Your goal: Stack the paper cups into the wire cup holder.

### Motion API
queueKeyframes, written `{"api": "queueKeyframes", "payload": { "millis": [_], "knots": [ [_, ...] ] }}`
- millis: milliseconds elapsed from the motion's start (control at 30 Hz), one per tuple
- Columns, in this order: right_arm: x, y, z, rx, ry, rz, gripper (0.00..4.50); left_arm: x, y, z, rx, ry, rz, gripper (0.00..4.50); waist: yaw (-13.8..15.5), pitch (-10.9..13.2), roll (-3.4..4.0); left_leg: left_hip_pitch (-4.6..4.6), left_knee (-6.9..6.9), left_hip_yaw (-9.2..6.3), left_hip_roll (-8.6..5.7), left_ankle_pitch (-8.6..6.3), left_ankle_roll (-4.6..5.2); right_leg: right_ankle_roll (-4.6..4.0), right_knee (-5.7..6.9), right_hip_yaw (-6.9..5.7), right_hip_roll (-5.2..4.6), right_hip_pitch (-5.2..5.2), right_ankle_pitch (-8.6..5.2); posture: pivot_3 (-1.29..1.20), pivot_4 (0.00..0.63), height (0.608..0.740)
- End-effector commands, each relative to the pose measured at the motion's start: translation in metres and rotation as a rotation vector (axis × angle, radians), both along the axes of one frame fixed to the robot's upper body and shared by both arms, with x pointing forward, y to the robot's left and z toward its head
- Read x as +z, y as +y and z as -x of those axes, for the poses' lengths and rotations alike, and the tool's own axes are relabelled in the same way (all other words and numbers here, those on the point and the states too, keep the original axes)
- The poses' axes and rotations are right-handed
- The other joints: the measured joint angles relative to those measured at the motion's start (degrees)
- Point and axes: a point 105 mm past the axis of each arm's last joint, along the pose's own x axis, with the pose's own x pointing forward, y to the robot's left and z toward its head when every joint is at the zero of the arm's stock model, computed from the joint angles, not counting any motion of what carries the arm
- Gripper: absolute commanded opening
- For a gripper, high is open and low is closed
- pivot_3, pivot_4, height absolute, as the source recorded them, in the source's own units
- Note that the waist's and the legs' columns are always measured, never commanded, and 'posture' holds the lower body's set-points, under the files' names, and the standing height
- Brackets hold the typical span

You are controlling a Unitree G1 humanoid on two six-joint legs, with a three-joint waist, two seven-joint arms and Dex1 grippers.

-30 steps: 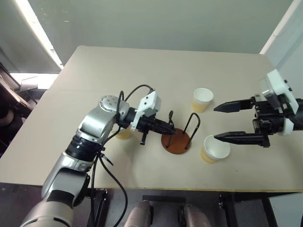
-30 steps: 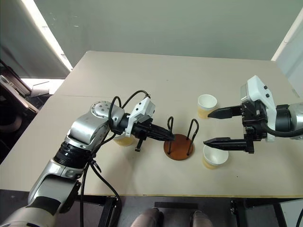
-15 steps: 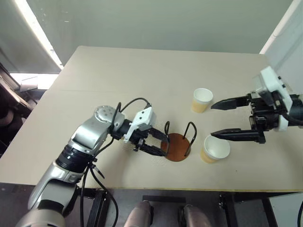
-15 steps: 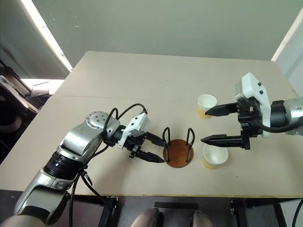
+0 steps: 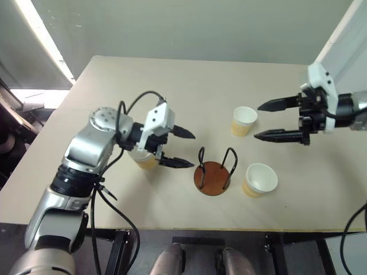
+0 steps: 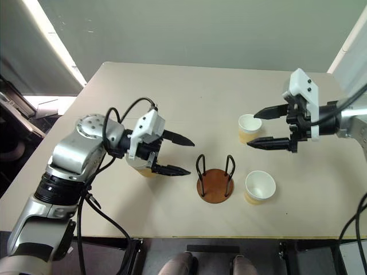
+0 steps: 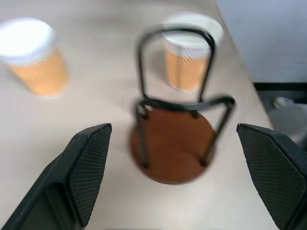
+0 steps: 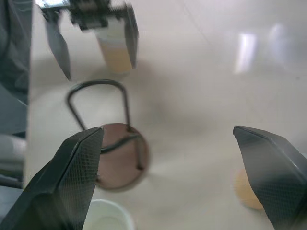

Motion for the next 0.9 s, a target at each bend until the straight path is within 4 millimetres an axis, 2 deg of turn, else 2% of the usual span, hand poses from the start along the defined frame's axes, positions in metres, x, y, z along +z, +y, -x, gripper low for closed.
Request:
{"api": "queueKeyframes", "payload": {
  "millis": [33, 167, 367, 567, 733, 867, 900],
  "knots": [
    [0.002, 0.002, -0.022, -0.002, -0.116, 0.1, 4.5, 0.03, 0.01, 0.001, 0.032, -0.05, 0.055, 4.47, -0.1, 0.0, 0.0, 0.0, -0.01, 0.0, 0.01, 0.0, 0.0, 0.0, 0.02, -0.01, 0.01, -0.01, 0.0, 0.0, 0.15, 0.74],
    [-0.006, 0.014, -0.038, 0.052, -0.177, 0.186, 4.5, 0.038, 0.022, 0.001, 0.082, -0.062, 0.061, 4.47, -0.3, 0.0, 0.01, -0.02, -0.04, -0.01, 0.02, 0.0, 0.0, -0.01, 0.02, -0.03, 0.01, -0.04, 0.0, 0.0, 0.15, 0.74],
    [-0.039, 0.017, -0.072, 0.086, -0.253, 0.428, 4.5, 0.044, 0.037, 0.007, 0.145, -0.054, 0.071, 4.47, -0.2, 0.0, 0.01, -0.06, -0.05, -0.06, 0.0, 0.0, 0.01, -0.02, 0.01, -0.05, 0.01, -0.06, 0.0, 0.0, 0.15, 0.74],
    [-0.057, 0.004, -0.095, 0.063, -0.238, 0.568, 4.5, 0.045, 0.04, 0.01, 0.173, -0.06, 0.072, 4.47, 0.0, 0.0, 0.01, -0.14, -0.06, -0.08, -0.01, 0.0, 0.0, -0.04, 0.04, -0.07, 0.01, -0.09, 0.01, 0.0, 0.15, 0.74],
    [-0.069, -0.002, -0.104, 0.059, -0.211, 0.644, 4.5, 0.045, 0.039, 0.01, 0.193, -0.067, 0.078, 4.47, 0.0, 0.0, 0.01, -0.14, -0.19, -0.08, 0.0, 0.0, -0.02, -0.05, 0.03, -0.07, 0.0, -0.09, 0.02, 0.0, 0.15, 0.74],
    [-0.068, 0.008, -0.105, 0.087, -0.198, 0.618, 3.65, 0.044, 0.038, 0.009, 0.196, -0.066, 0.077, 4.5, 0.0, 0.0, 0.03, -0.14, -0.24, -0.07, 0.0, 0.01, -0.04, -0.06, 0.03, -0.07, 0.01, -0.1, 0.02, 0.0, 0.15, 0.74],
    [-0.067, 0.011, -0.105, 0.095, -0.197, 0.612, 3.24, 0.043, 0.038, 0.009, 0.196, -0.065, 0.076, 4.5, 0.0, 0.0, 0.03, -0.13, -0.24, -0.07, 0.0, 0.01, -0.05, -0.06, 0.02, -0.07, 0.01, -0.11, 0.02, 0.0, 0.15, 0.74]
  ]
}}
